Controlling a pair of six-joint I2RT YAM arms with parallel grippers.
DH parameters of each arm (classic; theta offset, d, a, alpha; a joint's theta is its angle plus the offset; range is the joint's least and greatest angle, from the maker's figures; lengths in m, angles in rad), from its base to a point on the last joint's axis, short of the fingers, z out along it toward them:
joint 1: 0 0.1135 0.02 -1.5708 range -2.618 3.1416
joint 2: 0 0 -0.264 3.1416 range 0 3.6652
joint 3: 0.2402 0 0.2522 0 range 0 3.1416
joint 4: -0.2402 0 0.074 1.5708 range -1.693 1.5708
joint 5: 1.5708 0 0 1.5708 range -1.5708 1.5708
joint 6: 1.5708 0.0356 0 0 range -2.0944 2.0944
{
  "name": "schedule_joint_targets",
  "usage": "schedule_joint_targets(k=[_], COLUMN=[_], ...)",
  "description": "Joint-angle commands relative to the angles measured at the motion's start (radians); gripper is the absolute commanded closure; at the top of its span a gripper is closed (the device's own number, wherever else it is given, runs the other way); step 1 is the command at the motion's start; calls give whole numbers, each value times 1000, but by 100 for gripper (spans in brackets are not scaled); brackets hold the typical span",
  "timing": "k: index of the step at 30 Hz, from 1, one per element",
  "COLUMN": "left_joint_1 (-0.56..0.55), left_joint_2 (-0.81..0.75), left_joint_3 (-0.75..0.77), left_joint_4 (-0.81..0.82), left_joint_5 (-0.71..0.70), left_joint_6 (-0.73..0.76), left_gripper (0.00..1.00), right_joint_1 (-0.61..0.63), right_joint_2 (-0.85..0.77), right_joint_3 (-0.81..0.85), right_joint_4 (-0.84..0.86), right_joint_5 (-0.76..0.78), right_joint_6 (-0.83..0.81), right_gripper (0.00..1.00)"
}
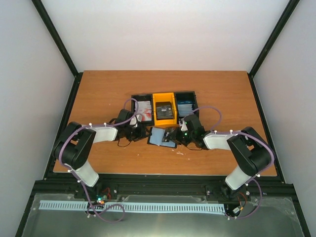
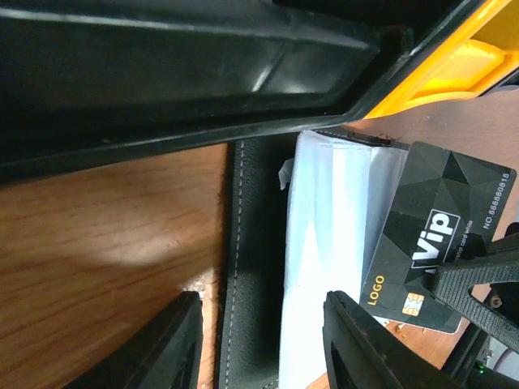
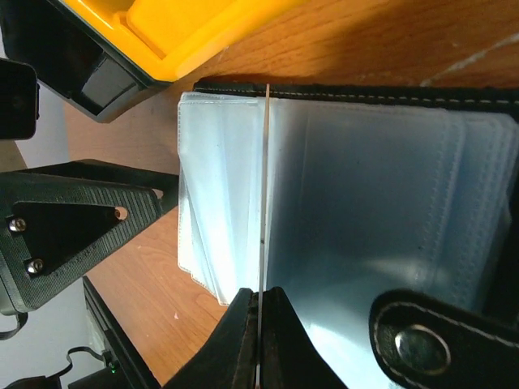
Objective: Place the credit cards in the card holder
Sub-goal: Insert the credit card into the card holder.
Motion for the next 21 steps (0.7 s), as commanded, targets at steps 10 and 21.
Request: schedule_joint_targets(k=[10, 21], left_joint_1=[-24, -35], left_joint_2=[42, 25], left_joint_3=[-15, -36], left_joint_4=[30, 5], left_joint_5=[8, -21], left_joint_6=[-18, -22], left_gripper=[64, 80], right_joint_1=[16, 17], right_joint_2=[72, 74], right_joint_3=[-16, -27], right_joint_4=[160, 171], right_joint_5=[-54, -82], right_joint_6=[81, 106], right_gripper=[97, 97])
